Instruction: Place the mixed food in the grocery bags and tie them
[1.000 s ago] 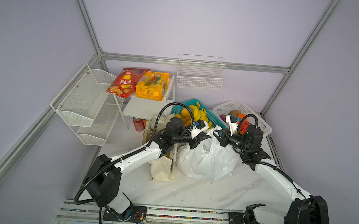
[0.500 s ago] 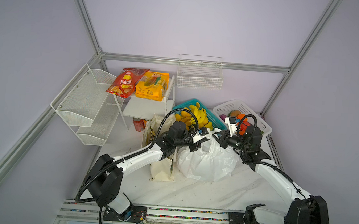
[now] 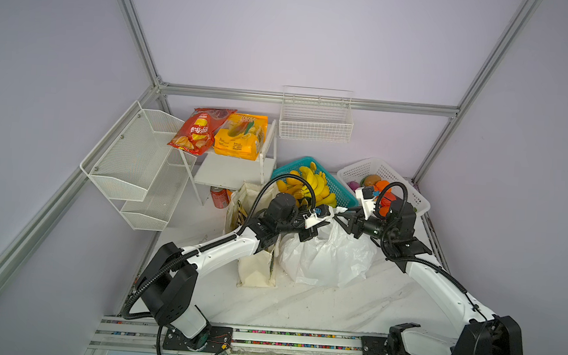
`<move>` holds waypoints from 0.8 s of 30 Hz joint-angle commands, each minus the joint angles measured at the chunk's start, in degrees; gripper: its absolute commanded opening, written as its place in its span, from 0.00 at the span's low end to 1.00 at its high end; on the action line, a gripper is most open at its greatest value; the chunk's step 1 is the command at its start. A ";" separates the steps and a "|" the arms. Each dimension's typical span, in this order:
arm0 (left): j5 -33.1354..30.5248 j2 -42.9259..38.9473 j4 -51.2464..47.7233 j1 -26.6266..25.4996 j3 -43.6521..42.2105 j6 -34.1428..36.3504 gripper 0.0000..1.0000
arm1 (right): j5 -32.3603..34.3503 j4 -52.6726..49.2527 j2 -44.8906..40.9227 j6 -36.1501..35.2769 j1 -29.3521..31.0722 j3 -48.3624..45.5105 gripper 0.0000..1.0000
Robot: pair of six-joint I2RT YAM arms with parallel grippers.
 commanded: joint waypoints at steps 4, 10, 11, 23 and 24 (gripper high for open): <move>0.39 0.22 -0.23 -0.14 -0.64 1.41 0.00 | 1.95 0.61 -0.72 -2.36 -0.07 -0.88 0.62; 0.00 0.22 -0.82 -0.25 -0.66 2.11 0.00 | -0.39 4.43 -0.16 -0.76 0.17 -1.23 0.72; -0.11 0.22 -0.78 -0.22 -0.74 2.35 0.00 | -0.29 4.51 -0.18 -0.69 0.12 -1.16 0.72; -0.31 0.23 -1.00 -0.39 -0.40 3.14 0.00 | 4.57 3.53 1.76 -0.29 2.61 0.84 0.72; -0.39 0.22 -1.15 -0.44 -0.38 3.09 0.00 | 4.91 3.29 1.98 -0.48 2.76 0.99 0.72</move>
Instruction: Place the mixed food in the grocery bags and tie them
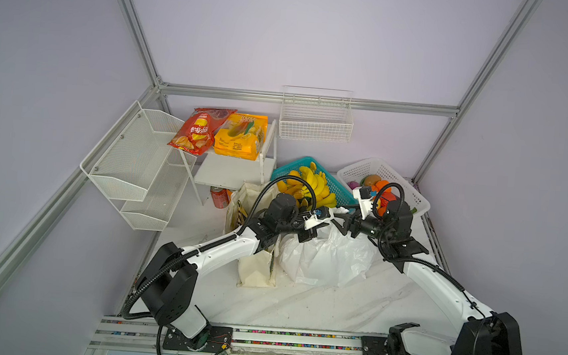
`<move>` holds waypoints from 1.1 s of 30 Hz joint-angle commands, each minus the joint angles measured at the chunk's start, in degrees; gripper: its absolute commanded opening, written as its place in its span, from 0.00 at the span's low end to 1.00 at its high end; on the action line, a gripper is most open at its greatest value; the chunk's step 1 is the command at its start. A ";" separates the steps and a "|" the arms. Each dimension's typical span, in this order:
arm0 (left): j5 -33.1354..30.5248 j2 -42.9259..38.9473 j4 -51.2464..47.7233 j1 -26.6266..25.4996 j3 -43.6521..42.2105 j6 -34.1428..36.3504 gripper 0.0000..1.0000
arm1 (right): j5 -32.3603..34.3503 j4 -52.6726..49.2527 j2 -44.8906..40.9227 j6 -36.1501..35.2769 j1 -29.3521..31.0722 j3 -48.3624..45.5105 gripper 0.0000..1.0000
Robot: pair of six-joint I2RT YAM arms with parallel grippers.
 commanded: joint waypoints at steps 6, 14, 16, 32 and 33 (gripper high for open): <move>-0.27 0.27 0.21 -0.49 -0.19 1.63 0.00 | 2.00 1.58 2.49 -0.38 1.44 2.35 0.71; -1.51 0.39 -0.37 -0.67 -0.27 2.64 0.00 | 0.87 -0.22 3.31 -3.17 1.64 2.94 0.43; -2.14 0.37 -0.85 -0.65 -0.47 3.10 0.01 | 0.20 0.56 3.07 -3.19 1.60 2.59 0.33; -1.19 -4.68 -10.73 -1.09 0.66 8.13 0.43 | -1.45 2.66 -0.99 -6.52 1.61 1.61 0.00; 0.11 -5.96 -10.64 -1.09 0.50 7.41 0.47 | -1.62 2.17 -1.24 -7.34 1.64 1.81 0.00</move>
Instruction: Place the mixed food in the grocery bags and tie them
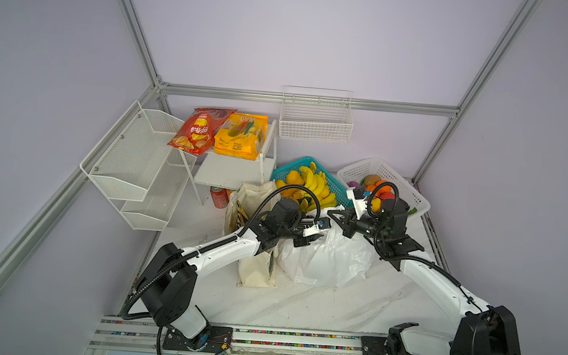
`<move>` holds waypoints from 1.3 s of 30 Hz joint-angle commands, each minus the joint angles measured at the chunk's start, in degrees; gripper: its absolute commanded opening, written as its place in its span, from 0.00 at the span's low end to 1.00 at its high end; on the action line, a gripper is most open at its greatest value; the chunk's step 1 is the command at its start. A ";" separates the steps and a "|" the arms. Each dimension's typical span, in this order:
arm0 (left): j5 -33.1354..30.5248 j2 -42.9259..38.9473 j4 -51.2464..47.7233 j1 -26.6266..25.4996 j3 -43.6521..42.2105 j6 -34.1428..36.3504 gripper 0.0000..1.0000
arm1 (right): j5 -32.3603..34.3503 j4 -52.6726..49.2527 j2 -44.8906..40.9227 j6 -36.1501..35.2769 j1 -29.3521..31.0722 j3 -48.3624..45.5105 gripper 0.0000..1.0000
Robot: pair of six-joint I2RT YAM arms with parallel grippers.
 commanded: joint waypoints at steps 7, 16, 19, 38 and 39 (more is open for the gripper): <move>8.78 -15.44 0.91 0.99 0.22 -8.29 0.64 | -4.83 0.38 -4.36 -7.57 -0.02 0.69 0.00; 8.68 -9.50 -8.39 5.42 10.93 -7.44 0.69 | -9.26 2.00 -5.69 -7.04 -0.09 -0.20 0.00; 11.17 -5.66 -12.02 6.05 14.44 -6.35 0.69 | -9.08 2.40 -6.36 -6.24 -0.07 -0.51 0.00; 17.14 5.37 -10.39 5.99 21.21 -9.17 0.18 | -8.28 2.90 -6.24 -5.83 -0.04 -1.54 0.00; 16.41 5.16 -9.97 5.97 20.63 -8.73 0.10 | -7.27 2.44 -6.54 -6.31 -0.03 -1.65 0.00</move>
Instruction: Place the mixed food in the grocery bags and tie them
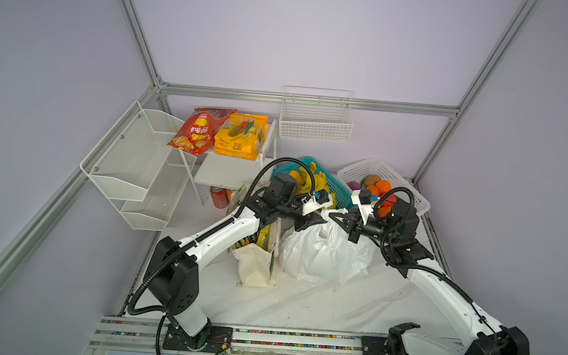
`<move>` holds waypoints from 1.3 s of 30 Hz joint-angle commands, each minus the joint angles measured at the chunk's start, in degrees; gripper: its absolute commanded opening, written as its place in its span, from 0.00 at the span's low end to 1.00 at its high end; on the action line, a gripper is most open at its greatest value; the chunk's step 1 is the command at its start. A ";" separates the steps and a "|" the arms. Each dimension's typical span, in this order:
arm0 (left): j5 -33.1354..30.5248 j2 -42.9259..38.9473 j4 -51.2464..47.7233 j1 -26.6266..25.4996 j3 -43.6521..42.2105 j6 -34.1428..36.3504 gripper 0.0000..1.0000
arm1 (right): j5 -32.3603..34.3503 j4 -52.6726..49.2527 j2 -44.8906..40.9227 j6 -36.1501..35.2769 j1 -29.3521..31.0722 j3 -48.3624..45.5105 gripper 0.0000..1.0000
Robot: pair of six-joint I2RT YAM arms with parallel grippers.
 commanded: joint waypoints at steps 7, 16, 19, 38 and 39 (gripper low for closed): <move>-4.68 -2.61 4.47 0.00 -0.65 6.21 0.00 | 12.49 -5.60 -2.67 -8.16 1.10 -0.20 0.35; -4.65 -2.92 3.83 0.00 -1.25 9.25 0.00 | 17.79 -11.12 -2.49 -14.67 2.93 1.48 0.60; -4.42 -3.07 3.55 0.01 -1.42 10.15 0.00 | 18.50 -12.89 -1.11 -16.64 2.97 3.49 0.58; -7.28 -3.29 0.51 -0.26 -1.03 9.75 0.24 | 17.54 -15.36 2.75 -19.00 2.93 6.43 0.00; -7.93 -3.41 -0.56 -0.26 -0.91 9.93 0.28 | 18.12 -15.17 2.24 -18.96 2.96 6.11 0.00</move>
